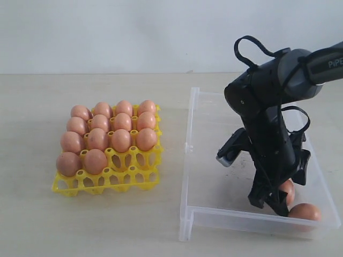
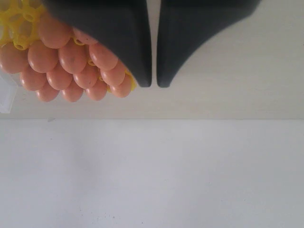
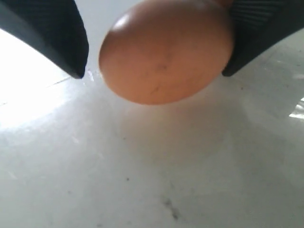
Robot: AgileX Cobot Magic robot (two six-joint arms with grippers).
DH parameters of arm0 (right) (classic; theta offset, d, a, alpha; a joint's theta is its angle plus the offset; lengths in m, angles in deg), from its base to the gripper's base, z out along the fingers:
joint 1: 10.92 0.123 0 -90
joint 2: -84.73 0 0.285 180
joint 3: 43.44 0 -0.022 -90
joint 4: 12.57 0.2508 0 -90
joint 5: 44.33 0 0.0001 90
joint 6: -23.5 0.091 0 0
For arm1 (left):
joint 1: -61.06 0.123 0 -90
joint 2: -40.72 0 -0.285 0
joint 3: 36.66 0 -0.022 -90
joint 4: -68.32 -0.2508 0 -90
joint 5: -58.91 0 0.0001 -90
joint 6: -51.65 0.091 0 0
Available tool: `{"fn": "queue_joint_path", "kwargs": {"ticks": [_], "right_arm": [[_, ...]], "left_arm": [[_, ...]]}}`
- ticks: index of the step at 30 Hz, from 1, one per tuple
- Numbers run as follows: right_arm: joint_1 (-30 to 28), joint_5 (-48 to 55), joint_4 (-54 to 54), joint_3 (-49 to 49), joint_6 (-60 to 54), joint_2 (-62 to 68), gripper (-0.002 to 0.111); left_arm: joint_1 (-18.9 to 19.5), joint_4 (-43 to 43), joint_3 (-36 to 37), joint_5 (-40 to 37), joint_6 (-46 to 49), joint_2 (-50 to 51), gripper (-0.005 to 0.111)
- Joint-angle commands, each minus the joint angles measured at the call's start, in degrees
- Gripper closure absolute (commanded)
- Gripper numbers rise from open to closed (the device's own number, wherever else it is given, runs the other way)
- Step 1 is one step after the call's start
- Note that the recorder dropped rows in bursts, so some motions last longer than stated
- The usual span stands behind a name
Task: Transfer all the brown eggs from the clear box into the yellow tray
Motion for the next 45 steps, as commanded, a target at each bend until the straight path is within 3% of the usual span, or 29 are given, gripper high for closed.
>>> {"fn": "queue_joint_path", "kwargs": {"ticks": [1, 15, 20, 28, 40, 45], "right_arm": [[-0.29, -5.65, 0.73, -0.98, 4.6, 1.89, 0.038], [-0.29, -12.83, 18.09, -0.98, 3.44, 1.89, 0.038], [-0.29, -18.52, 17.92, -0.98, 9.18, 1.89, 0.039], [-0.29, -25.76, 18.66, -0.98, 9.8, 1.89, 0.057], [-0.29, -14.12, 15.3, -0.98, -1.29, 1.89, 0.057], [-0.29, -12.39, 13.27, -0.98, -1.08, 1.89, 0.057]], "left_arm": [[0.12, 0.3, 0.22, 0.83, 0.01, -0.17, 0.103], [0.12, 0.3, 0.22, 0.83, 0.01, -0.17, 0.103], [0.12, 0.3, 0.22, 0.83, 0.01, -0.17, 0.103], [0.12, 0.3, 0.22, 0.83, 0.01, -0.17, 0.103], [0.12, 0.3, 0.22, 0.83, 0.01, -0.17, 0.103], [0.12, 0.3, 0.22, 0.83, 0.01, -0.17, 0.103]]}}
